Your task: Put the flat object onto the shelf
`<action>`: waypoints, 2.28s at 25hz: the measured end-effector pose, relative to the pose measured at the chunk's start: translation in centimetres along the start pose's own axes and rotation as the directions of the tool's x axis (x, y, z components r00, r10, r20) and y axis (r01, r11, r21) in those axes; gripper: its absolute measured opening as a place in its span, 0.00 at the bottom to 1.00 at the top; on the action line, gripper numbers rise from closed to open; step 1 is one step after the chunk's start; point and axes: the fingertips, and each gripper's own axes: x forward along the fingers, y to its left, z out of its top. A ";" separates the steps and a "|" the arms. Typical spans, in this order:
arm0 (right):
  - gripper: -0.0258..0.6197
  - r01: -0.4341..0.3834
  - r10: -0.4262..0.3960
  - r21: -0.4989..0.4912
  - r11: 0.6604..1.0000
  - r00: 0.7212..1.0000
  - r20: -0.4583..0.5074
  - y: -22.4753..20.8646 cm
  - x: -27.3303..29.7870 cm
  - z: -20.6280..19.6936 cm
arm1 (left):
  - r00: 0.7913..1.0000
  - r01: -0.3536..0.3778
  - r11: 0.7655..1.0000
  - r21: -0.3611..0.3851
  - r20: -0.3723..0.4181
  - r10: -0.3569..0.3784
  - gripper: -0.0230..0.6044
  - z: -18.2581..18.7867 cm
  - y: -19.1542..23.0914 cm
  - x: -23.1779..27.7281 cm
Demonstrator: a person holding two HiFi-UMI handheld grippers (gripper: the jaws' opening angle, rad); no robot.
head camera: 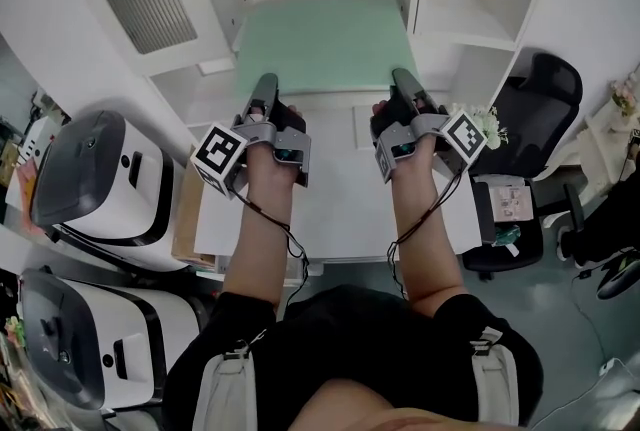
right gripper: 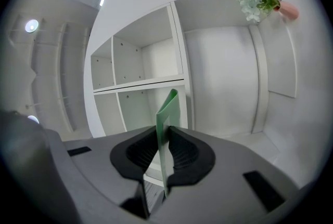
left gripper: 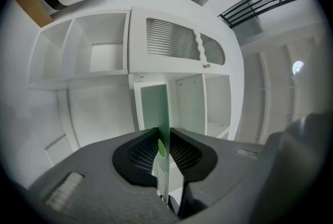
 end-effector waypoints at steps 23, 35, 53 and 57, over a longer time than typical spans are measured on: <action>0.13 0.071 -0.071 0.042 0.997 0.997 0.000 -1.9 4.5 1.1 | 0.997 -0.072 0.997 0.008 0.005 0.072 0.14 1.7 1.8 4.1; 0.13 0.140 -0.141 0.060 0.988 0.990 0.017 -3.9 8.9 2.3 | 0.990 -0.140 0.990 -0.026 -0.026 0.139 0.15 3.1 4.5 8.5; 0.18 0.152 -0.152 -0.012 0.988 0.988 0.013 -3.8 11.6 2.9 | 0.998 -0.066 0.996 0.061 -0.003 0.067 0.34 4.3 4.6 11.1; 0.31 0.098 -0.098 -0.123 0.988 0.995 0.004 -3.1 11.0 3.1 | 0.999 -0.031 0.987 0.157 0.025 0.027 0.45 5.1 3.5 10.1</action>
